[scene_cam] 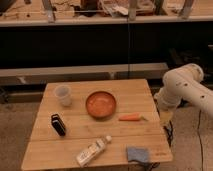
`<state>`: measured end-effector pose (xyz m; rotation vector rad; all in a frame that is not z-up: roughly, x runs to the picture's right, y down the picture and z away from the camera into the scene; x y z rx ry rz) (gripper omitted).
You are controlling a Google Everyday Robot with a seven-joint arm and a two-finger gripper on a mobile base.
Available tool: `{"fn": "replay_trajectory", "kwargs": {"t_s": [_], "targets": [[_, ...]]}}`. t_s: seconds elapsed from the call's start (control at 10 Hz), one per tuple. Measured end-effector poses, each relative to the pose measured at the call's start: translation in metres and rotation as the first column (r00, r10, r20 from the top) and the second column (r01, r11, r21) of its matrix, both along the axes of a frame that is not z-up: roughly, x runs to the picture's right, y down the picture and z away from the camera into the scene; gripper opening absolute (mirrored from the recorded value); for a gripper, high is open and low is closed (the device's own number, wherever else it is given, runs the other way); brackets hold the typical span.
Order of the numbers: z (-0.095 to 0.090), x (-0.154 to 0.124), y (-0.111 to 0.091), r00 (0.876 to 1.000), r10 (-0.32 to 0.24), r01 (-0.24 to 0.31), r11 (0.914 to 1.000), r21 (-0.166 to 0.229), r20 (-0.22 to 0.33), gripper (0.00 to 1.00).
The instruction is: Knock the eraser over
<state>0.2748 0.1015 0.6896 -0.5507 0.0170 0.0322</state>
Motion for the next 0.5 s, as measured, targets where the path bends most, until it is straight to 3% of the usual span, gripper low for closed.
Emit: {"fn": "replay_trajectory", "kwargs": {"t_s": [0.5], "targets": [[0.0032,-0.0092,-0.0046,1.0,-0.008,0.008,0.9999,0.015,0.028,0.8]]}}
